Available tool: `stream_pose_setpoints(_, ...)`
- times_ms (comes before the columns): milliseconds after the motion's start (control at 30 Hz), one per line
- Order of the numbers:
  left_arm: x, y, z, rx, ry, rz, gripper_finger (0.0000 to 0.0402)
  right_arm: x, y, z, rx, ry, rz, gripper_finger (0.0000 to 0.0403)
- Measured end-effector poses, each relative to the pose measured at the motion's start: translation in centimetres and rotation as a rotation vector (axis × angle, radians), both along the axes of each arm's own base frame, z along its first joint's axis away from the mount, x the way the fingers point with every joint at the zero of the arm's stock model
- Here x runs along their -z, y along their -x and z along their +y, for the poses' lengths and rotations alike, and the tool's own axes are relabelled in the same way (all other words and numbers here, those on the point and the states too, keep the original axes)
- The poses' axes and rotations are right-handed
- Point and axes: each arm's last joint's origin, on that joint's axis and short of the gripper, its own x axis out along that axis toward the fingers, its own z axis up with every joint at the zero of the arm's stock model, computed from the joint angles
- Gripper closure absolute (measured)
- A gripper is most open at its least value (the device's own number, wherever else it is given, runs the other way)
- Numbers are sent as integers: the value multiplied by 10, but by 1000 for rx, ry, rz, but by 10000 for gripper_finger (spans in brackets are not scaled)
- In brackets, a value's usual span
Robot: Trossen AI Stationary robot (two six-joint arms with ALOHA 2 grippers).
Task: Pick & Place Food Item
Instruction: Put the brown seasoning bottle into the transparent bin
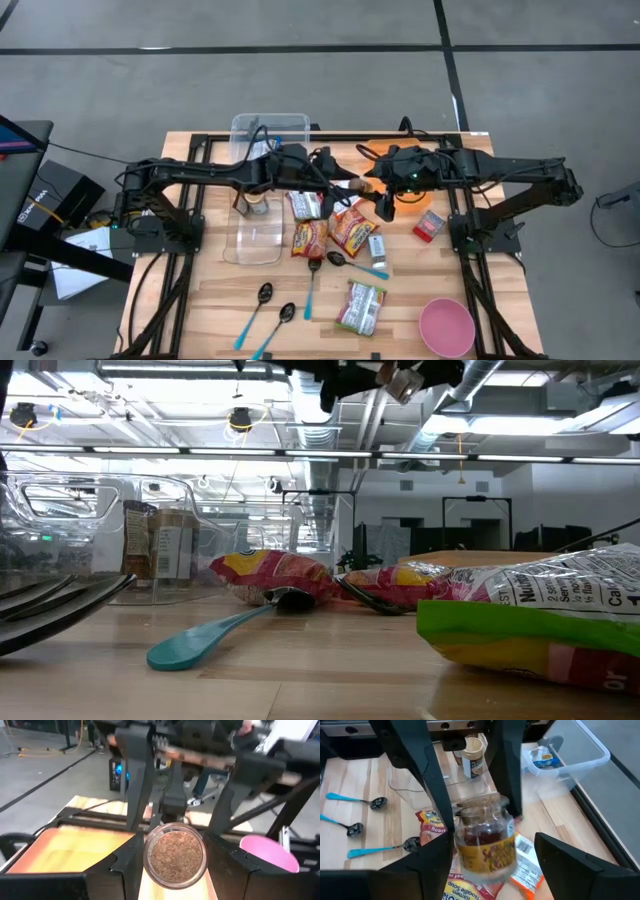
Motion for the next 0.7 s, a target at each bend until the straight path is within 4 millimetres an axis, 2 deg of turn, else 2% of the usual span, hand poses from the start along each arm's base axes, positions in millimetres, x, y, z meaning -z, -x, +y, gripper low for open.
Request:
stream_pose_setpoints(167,3,12,0,9,-31,133,230,-4,9,-2,10,-2,6,132)
stream_pose_setpoints(433,-6,43,-2,16,-54,297,230,-11,26,-10,56,-14,0,132)
stream_pose_setpoints(700,-19,88,-11,28,-15,477,230,-12,38,-15,83,-15,30,131)
